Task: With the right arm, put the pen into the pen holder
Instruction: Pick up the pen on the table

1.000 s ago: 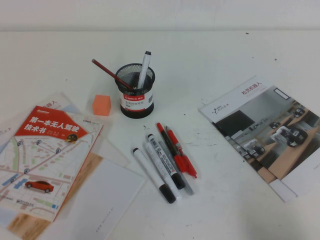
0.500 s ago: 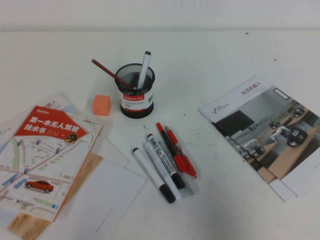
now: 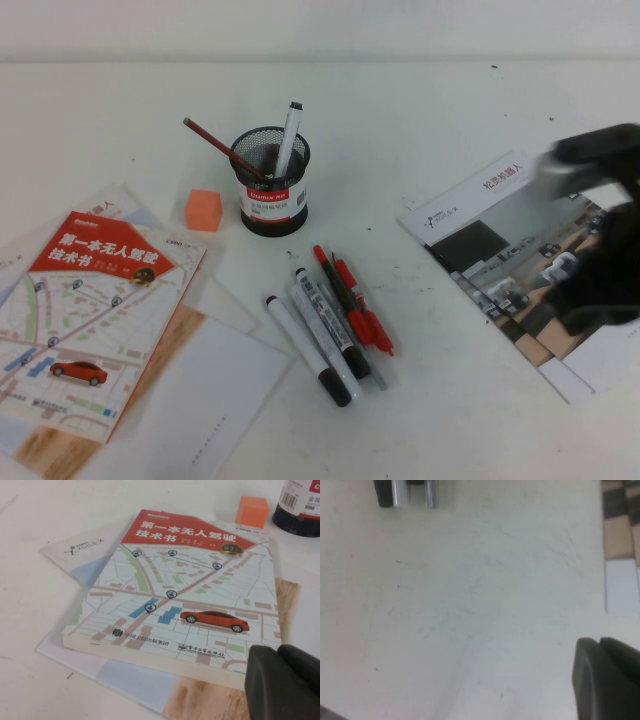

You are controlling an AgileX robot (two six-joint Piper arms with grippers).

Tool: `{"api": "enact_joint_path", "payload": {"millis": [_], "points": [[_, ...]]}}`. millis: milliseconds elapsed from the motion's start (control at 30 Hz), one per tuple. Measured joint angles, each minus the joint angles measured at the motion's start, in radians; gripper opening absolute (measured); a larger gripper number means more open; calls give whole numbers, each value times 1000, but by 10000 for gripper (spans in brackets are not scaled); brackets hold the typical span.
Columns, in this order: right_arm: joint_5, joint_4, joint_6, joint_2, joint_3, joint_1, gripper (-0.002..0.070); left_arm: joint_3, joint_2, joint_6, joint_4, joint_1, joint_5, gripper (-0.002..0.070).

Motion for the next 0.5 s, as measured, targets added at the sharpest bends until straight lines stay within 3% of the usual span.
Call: {"api": "enact_joint_path", "payload": {"millis": [333,500], "points": [[3,-40,30,339,-238,181,-10,0,0,0,0,0,0,-1],[3,-12,33,420,-308,194,88,0,0,0,0,0,0,-1]]}}
